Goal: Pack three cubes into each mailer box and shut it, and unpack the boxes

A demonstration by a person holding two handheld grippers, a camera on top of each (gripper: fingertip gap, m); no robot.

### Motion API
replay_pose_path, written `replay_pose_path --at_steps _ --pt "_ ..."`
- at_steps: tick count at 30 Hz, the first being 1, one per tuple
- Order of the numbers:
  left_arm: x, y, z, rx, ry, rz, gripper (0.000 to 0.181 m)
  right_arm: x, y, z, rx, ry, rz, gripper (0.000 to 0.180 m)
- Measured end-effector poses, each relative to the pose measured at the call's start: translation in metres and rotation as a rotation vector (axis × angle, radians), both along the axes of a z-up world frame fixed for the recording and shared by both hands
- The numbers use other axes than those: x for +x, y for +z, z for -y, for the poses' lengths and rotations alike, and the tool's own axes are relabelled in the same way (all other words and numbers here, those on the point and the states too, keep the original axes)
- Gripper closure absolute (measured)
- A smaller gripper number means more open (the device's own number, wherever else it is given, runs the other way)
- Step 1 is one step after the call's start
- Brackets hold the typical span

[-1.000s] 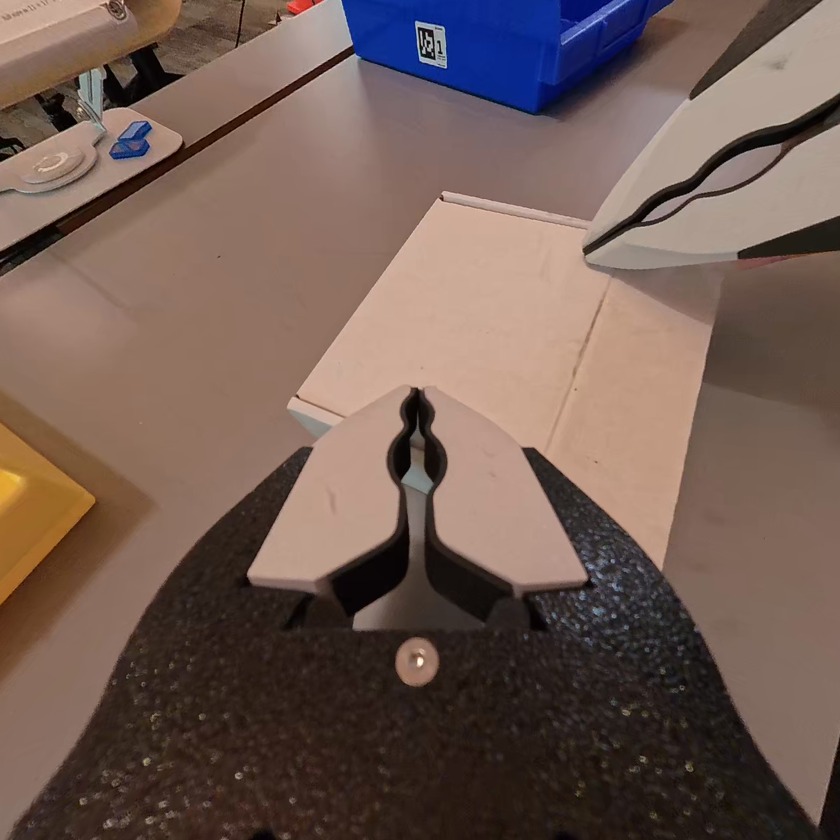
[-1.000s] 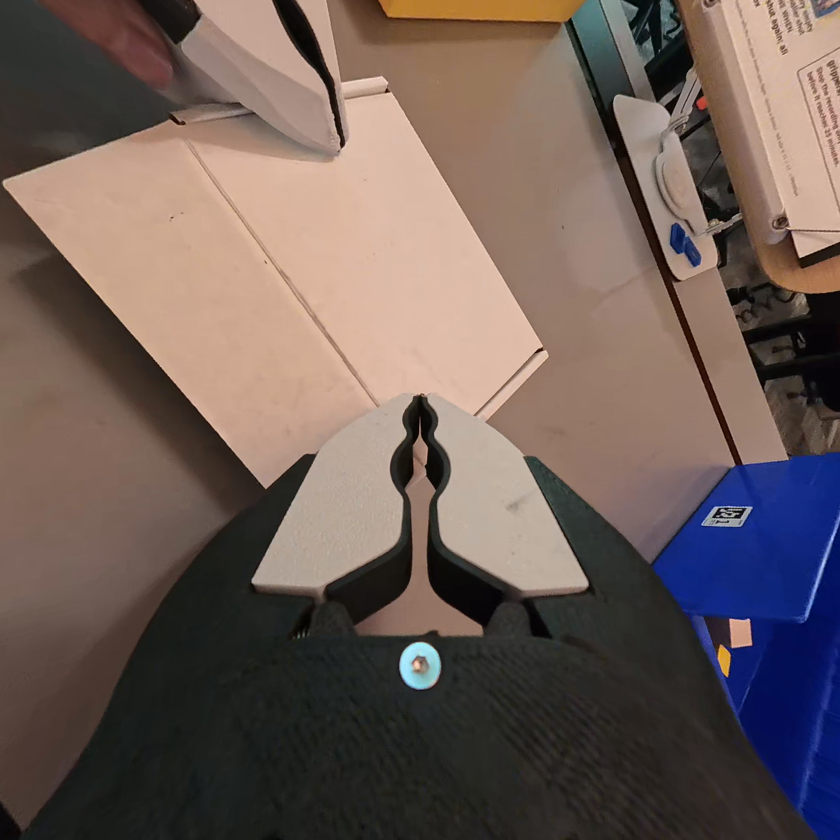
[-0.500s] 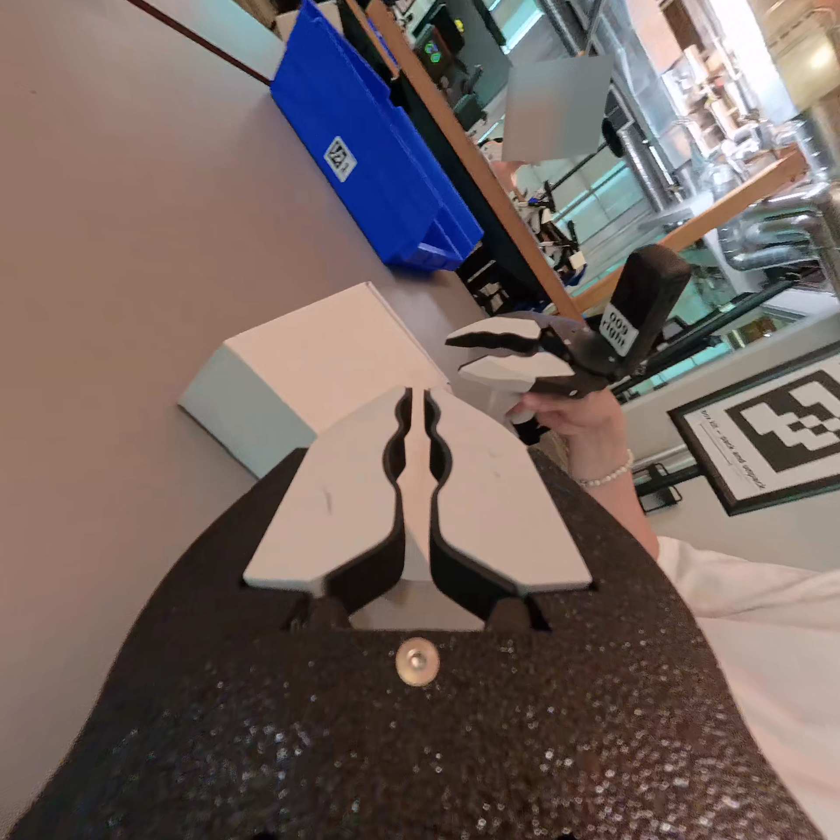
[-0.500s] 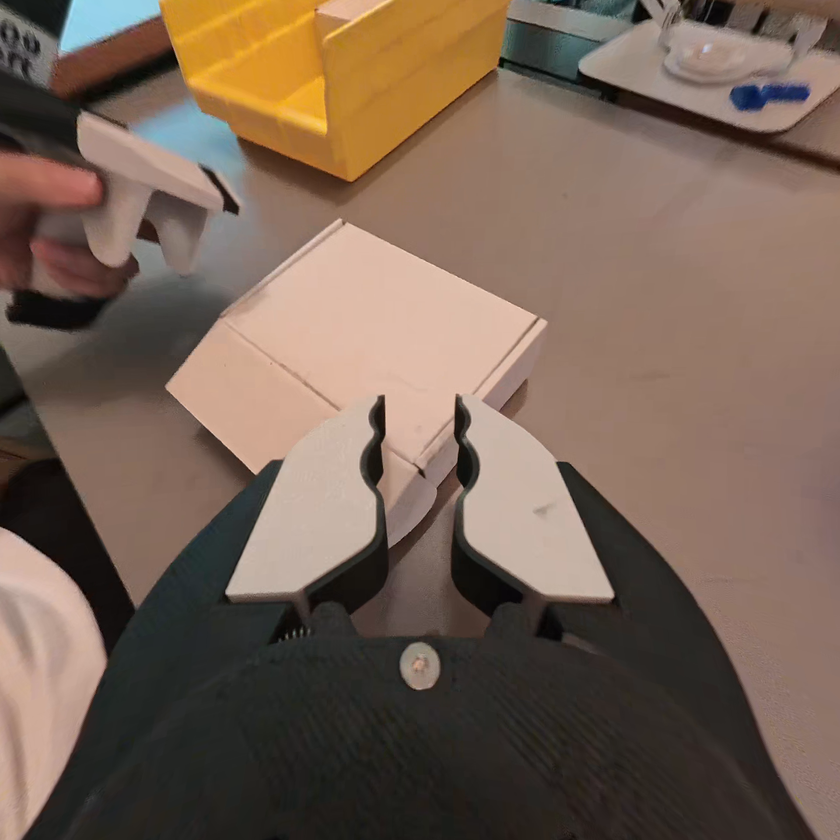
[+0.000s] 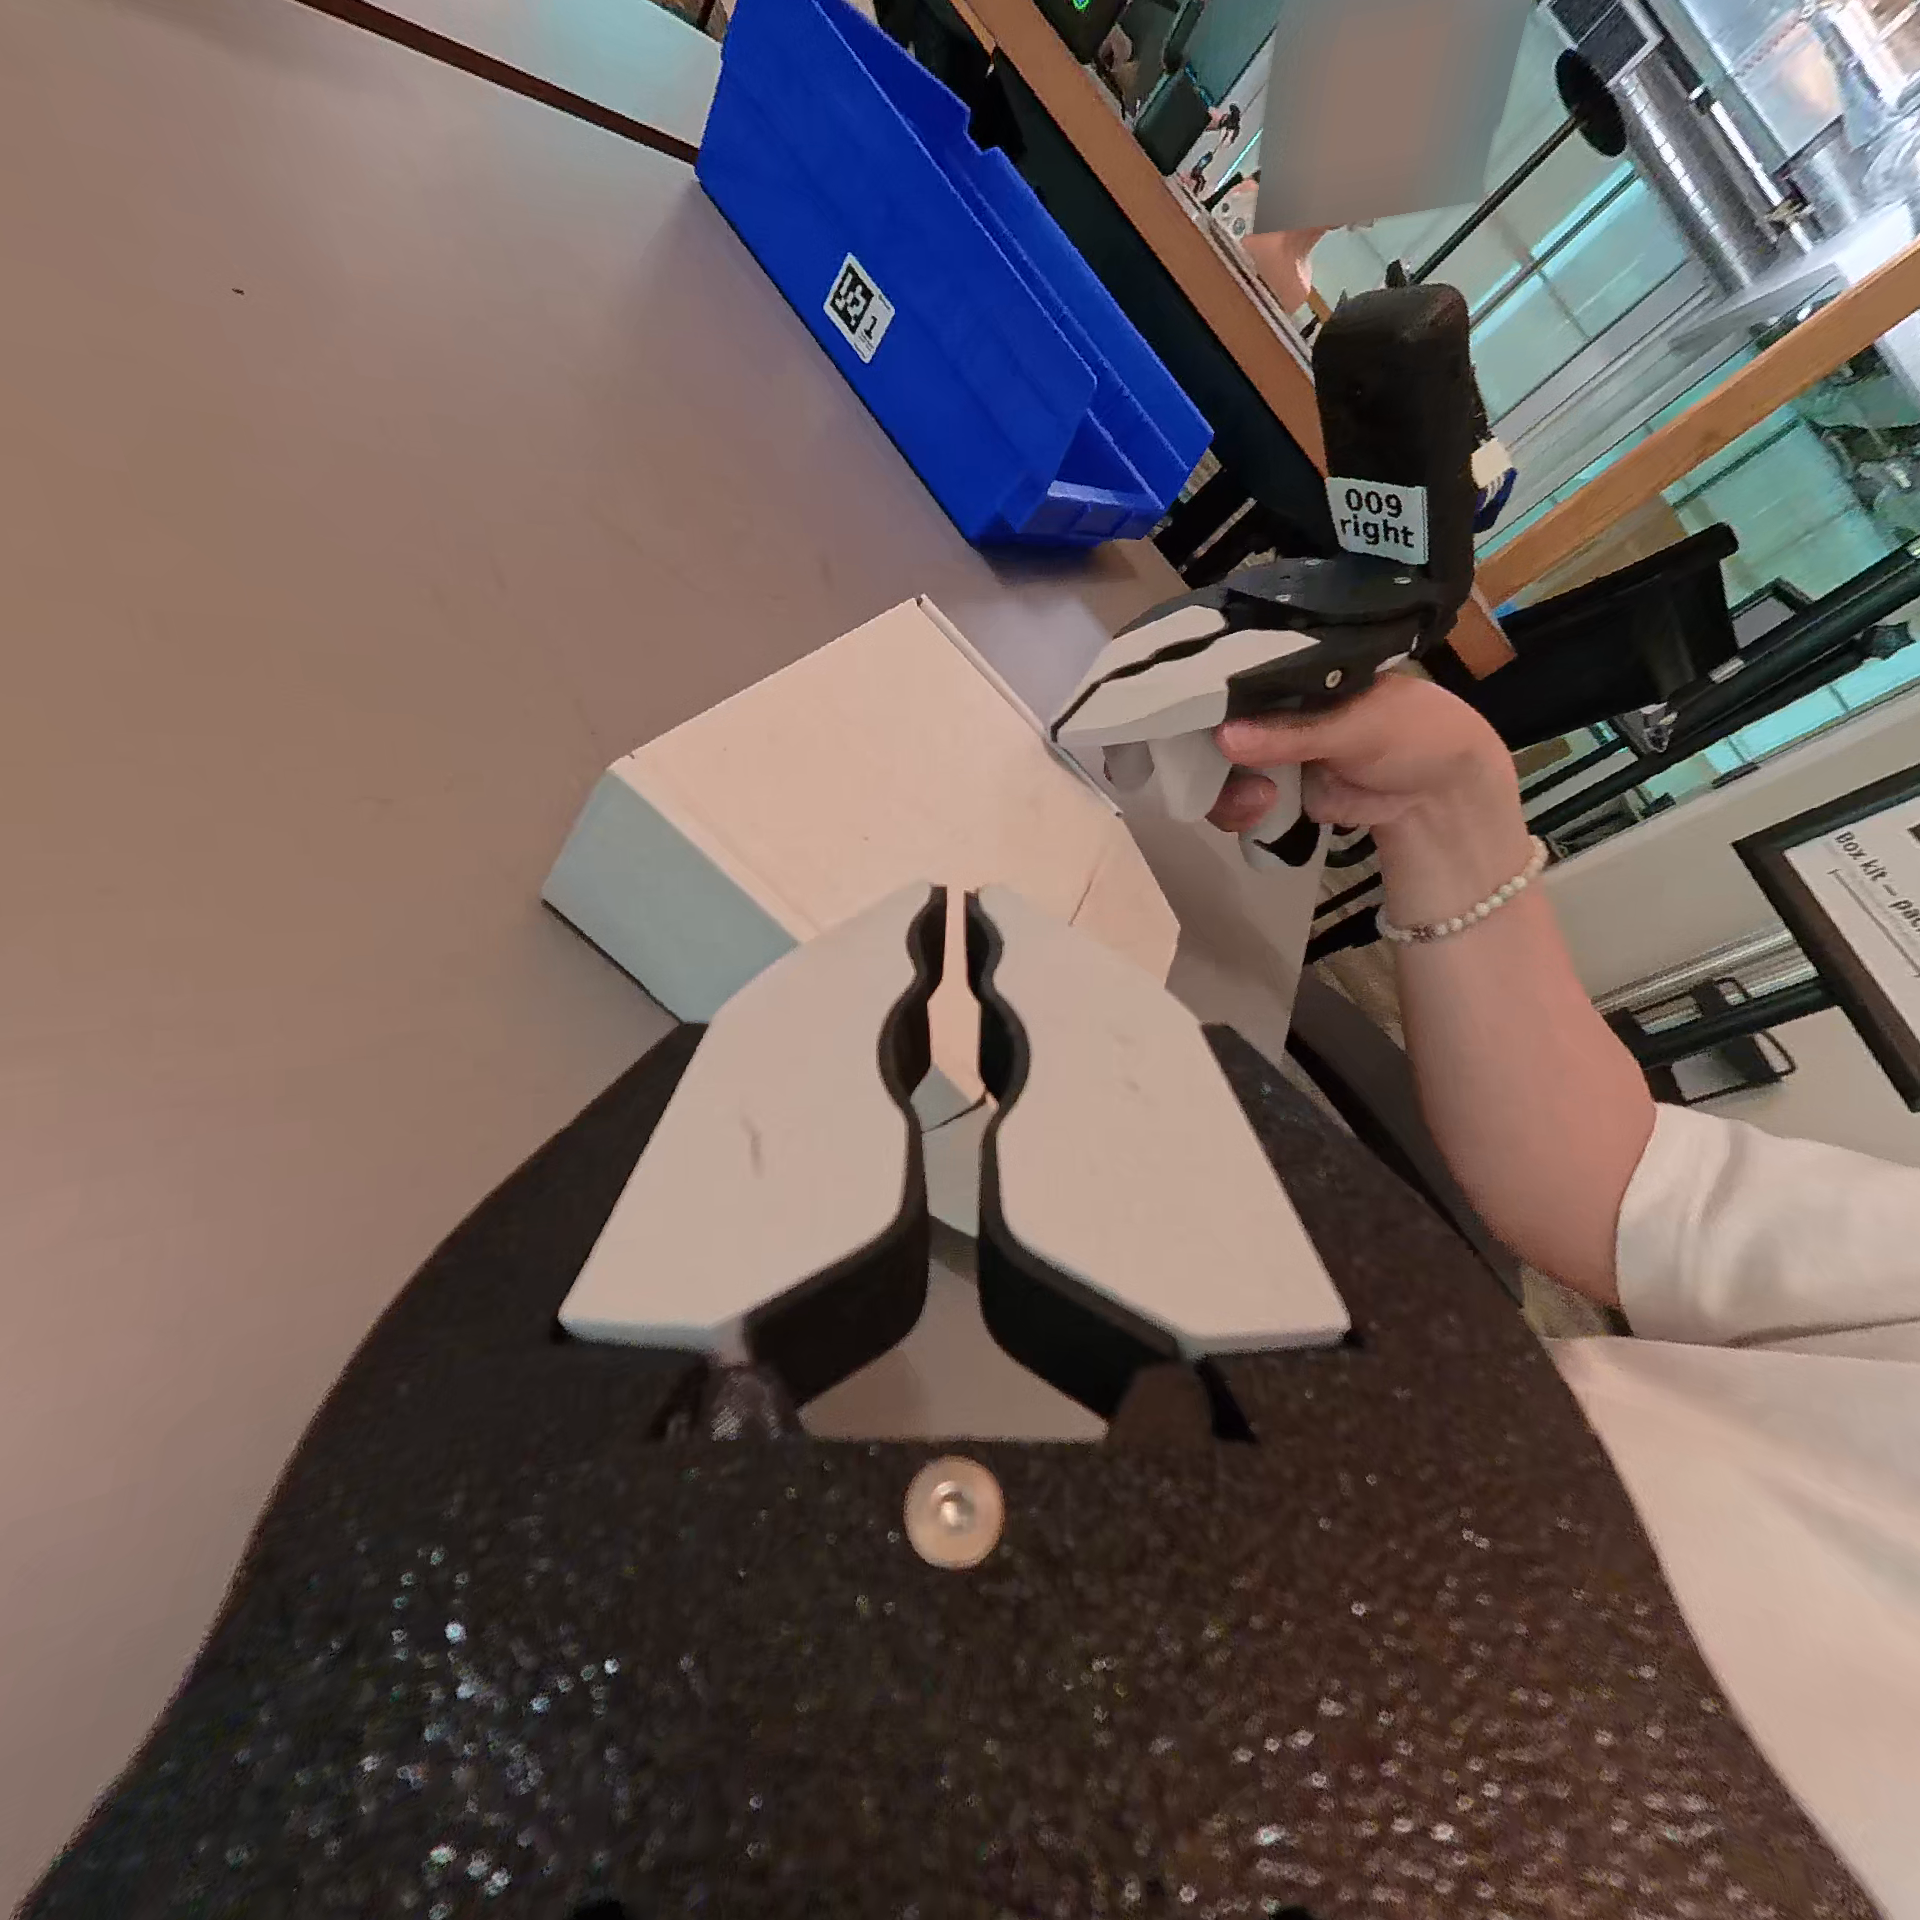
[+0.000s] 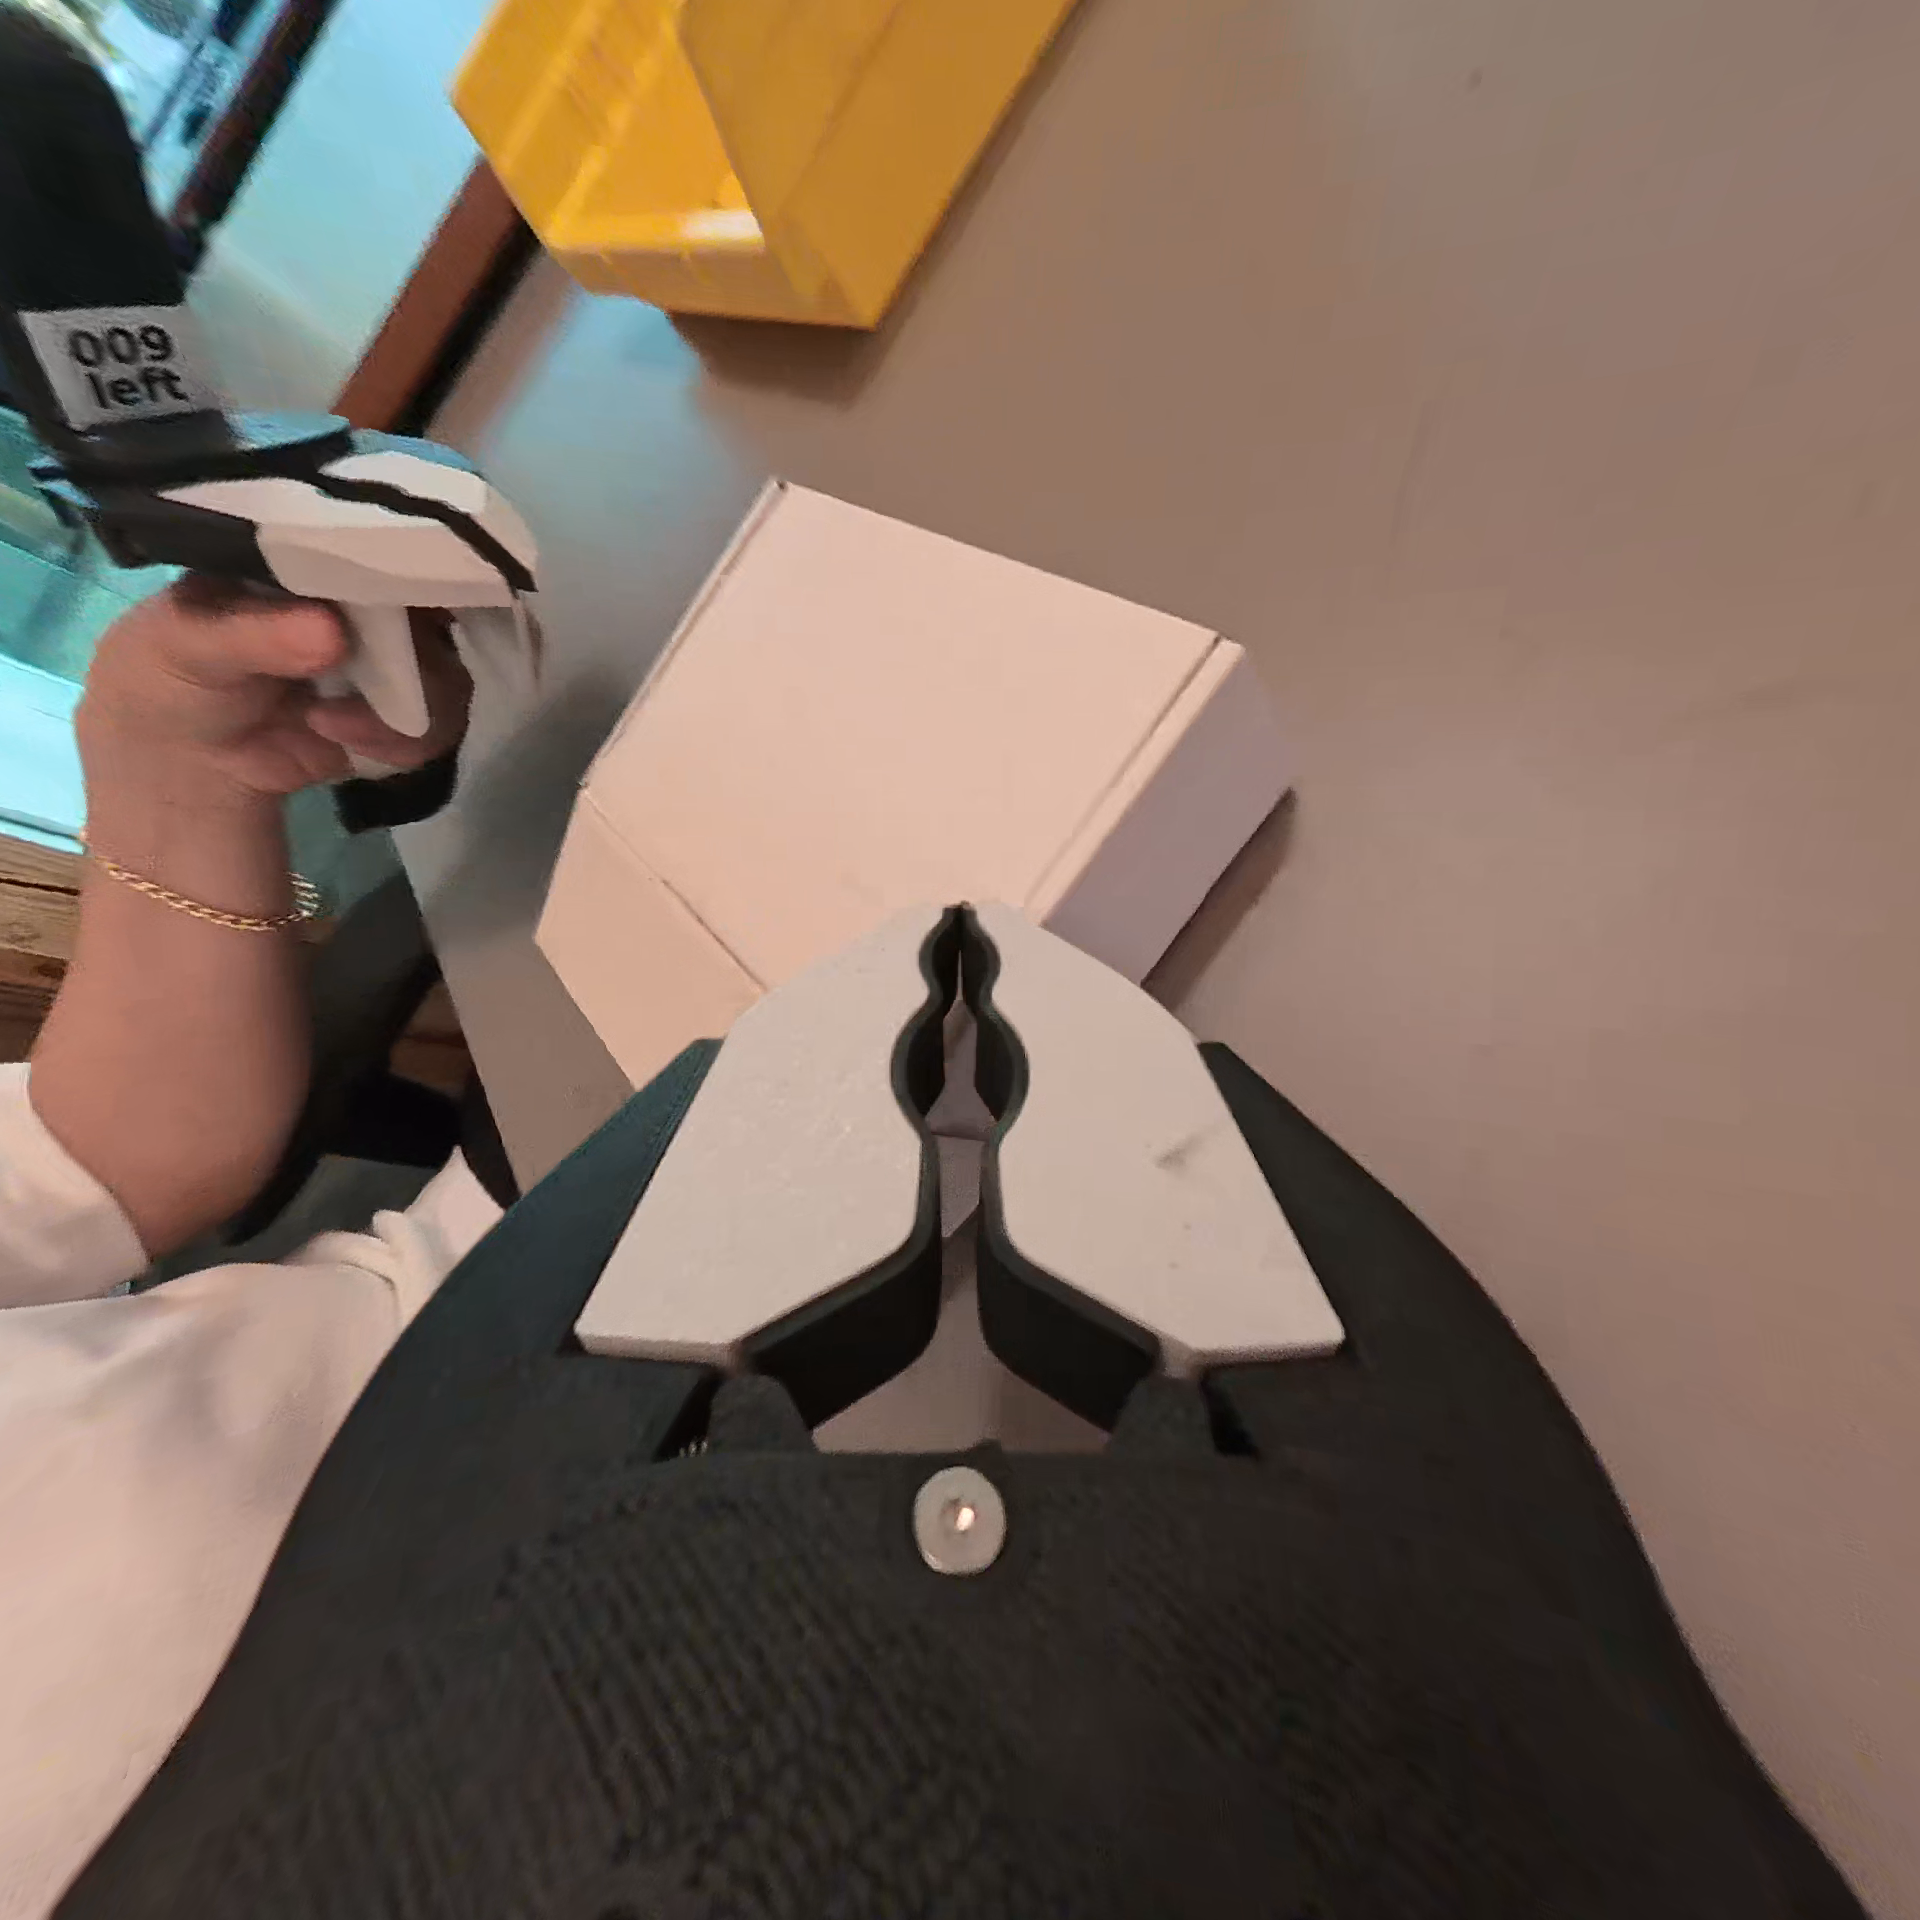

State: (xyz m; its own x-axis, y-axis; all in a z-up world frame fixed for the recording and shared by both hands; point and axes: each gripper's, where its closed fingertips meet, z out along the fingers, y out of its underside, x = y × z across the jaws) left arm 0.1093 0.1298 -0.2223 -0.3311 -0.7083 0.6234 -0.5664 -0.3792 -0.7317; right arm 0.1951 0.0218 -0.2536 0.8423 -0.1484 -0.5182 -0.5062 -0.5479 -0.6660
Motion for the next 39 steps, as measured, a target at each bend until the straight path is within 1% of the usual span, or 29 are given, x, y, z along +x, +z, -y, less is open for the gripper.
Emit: replay_pose_path --at_steps 6,10,11,12,13,15,16,18,22,25,26,29,31,34,39 --pt "-0.001 0.002 -0.004 0.061 0.013 0.021 0.177 0.001 0.0 0.001 0.032 0.031 -0.043 0.18" --pt "0.004 0.004 0.005 0.002 0.015 -0.002 0.171 0.0 0.002 0.001 0.048 0.04 -0.005 0.18" --pt "0.006 0.004 0.009 -0.024 0.01 -0.008 0.173 -0.002 0.004 0.001 0.065 0.05 -0.006 0.18" --pt "0.009 0.003 0.012 -0.05 -0.001 -0.026 0.18 -0.003 0.008 0.001 0.088 0.051 -0.011 0.174" --pt "0.012 0.0 0.016 -0.07 -0.018 -0.06 0.181 -0.001 0.012 0.002 0.113 0.039 -0.016 0.168" --pt "0.017 -0.013 0.018 -0.092 -0.035 -0.159 0.181 0.008 0.017 0.005 0.152 -0.005 -0.029 0.163" --pt "0.02 -0.018 0.018 -0.095 -0.034 -0.188 0.181 0.014 0.017 0.008 0.159 -0.041 -0.037 0.156" --pt "0.022 -0.027 0.016 -0.06 -0.031 -0.228 0.181 0.024 0.015 0.015 0.167 -0.095 -0.05 0.144" --pt "0.022 -0.031 0.015 -0.004 -0.022 -0.221 0.181 0.032 0.005 0.03 0.17 -0.142 -0.071 0.112" --pt "0.02 -0.033 0.013 0.082 -0.009 -0.198 0.181 0.034 0.0 0.033 0.167 -0.148 -0.089 0.095" --pt "0.02 -0.034 0.012 0.092 -0.006 -0.193 0.181 0.034 0.0 0.032 0.173 -0.146 -0.097 0.092" --pt "0.019 -0.033 0.011 0.071 -0.008 -0.183 0.181 0.024 -0.006 0.028 0.16 -0.092 -0.138 0.092" --pt "0.018 -0.034 0.01 0.078 -0.011 -0.176 0.181 0.016 -0.011 0.022 0.135 -0.046 -0.204 0.089" --pt "0.016 -0.034 0.008 0.087 -0.014 -0.173 0.181 0.012 -0.011 0.013 0.09 0.005 -0.28 0.091" --pt "0.012 -0.034 0.004 0.1 -0.007 -0.169 0.181 0.008 -0.006 -0.002 0.037 0.08 -0.44 0.108"
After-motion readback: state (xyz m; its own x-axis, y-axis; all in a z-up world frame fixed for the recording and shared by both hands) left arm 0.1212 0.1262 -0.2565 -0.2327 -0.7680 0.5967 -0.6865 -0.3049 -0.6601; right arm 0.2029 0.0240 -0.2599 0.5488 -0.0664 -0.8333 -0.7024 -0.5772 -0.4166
